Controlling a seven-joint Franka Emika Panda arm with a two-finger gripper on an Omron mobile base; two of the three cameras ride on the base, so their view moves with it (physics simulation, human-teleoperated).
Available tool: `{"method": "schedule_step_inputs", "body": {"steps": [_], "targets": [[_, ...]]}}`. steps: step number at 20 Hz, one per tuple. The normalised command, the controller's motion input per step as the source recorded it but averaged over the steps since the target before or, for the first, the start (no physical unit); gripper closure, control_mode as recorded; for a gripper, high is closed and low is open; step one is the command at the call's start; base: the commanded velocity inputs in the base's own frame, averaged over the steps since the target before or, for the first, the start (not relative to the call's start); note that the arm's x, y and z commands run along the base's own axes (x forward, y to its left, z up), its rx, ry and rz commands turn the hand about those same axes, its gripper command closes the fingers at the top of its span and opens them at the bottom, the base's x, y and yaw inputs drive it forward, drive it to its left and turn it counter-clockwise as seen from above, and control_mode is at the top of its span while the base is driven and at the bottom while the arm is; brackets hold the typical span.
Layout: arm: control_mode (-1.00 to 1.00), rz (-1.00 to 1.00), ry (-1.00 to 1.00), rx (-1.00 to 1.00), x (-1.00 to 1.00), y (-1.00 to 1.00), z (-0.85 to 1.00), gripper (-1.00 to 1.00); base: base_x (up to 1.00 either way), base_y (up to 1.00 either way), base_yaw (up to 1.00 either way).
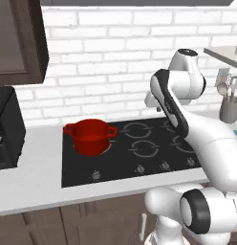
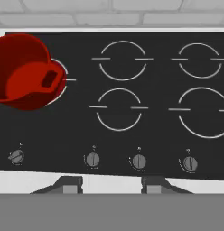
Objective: Put the bell pepper and squash in the pot. Retrieve the spatula and lightly stir the vegetables in the pot.
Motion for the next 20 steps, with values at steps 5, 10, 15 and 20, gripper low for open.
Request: {"method": "schedule_step_inputs", "body": {"steps": [5, 10, 15, 20], "targets": [[1.0, 0.0, 0.0, 0.0, 0.01, 0.0, 0.0, -1.0, 0.0, -0.69, 0.0], [1.0, 0.0, 0.0, 0.0, 0.0, 0.0, 0.0, -1.0, 0.0, -1.0, 0.0], [1.0, 0.0, 0.0, 0.0, 0.0, 0.0, 0.0, -1.0, 0.0, -1.0, 0.0], [-1.0, -0.03, 0.02, 0.0, 0.0, -0.07, -0.01, -1.0, 0.0, -0.19, 0.0]]}}
